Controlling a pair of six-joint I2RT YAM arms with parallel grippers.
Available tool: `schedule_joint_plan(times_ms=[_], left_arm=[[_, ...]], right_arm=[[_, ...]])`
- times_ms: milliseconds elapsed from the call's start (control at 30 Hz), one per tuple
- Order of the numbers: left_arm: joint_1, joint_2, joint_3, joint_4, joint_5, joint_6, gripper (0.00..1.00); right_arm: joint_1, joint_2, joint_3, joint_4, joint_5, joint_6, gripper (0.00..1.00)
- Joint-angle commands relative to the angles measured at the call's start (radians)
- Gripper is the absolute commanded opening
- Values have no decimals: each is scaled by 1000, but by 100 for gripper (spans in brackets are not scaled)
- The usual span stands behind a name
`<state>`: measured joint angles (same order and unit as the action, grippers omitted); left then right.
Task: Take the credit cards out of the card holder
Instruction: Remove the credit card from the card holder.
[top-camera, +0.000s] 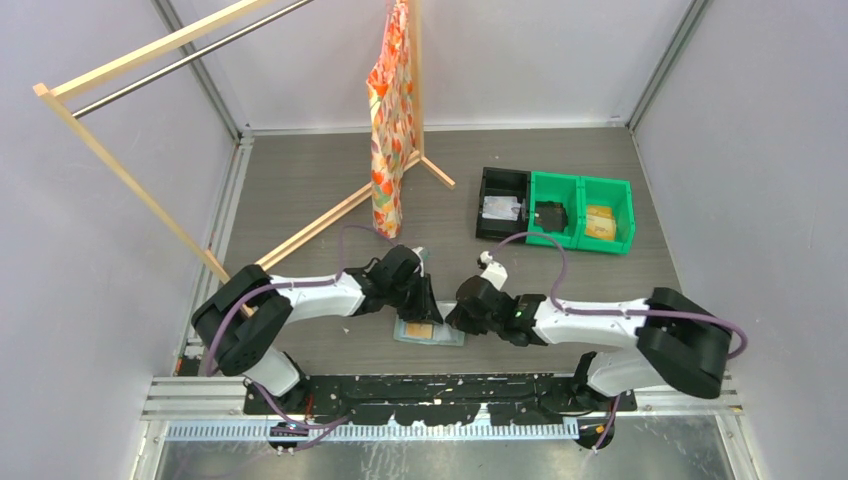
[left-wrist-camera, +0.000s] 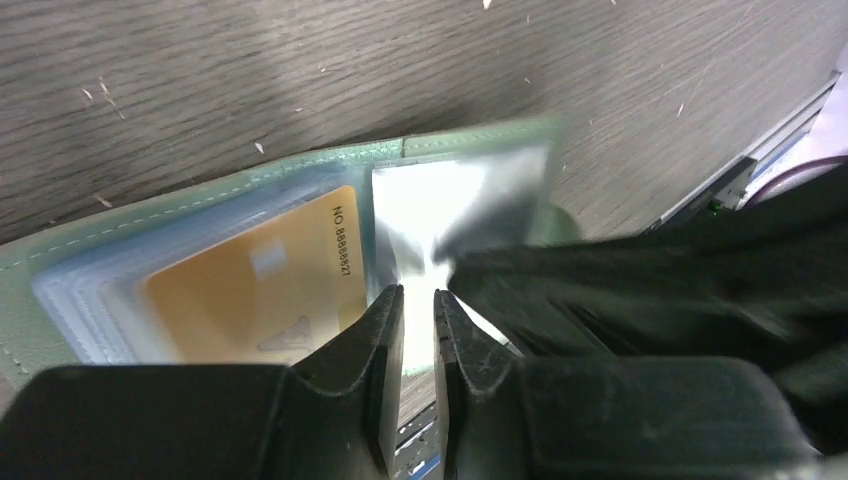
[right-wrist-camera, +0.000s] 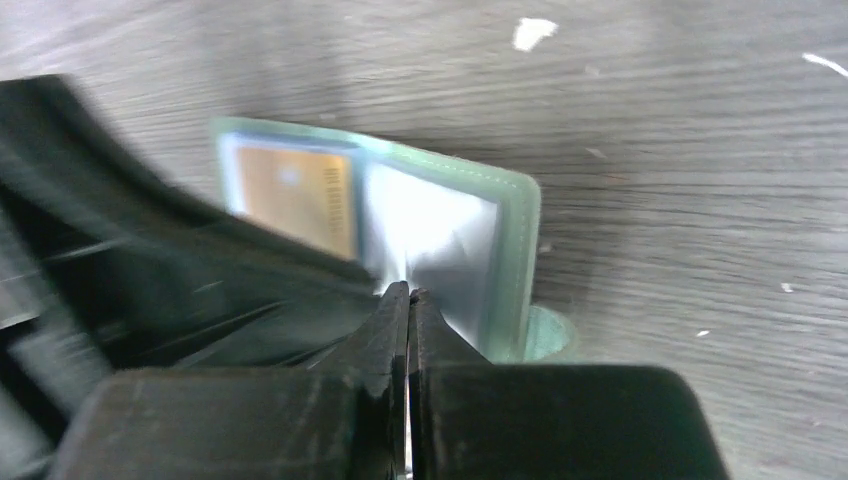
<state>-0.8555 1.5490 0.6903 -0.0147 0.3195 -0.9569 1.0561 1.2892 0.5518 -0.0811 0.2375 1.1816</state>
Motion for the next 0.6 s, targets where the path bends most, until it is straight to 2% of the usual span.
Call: schedule_joint_plan(times_ms=[0,333,467,567], left_arm=[[-2,-31,45,-7,-21,6,18],[31,-212,28,-176,-118,38,22],[83,-250,-16,-217,-115,69,28],[131,-277,-65,-196,-61,100,28]], right_arm=[[-7,85,-38,101,11,83,1],[-33,81,-86,91,19,86,1],[-38,65,-100,143,5,64,2],[-43,53,-102,163,-12,51,4]])
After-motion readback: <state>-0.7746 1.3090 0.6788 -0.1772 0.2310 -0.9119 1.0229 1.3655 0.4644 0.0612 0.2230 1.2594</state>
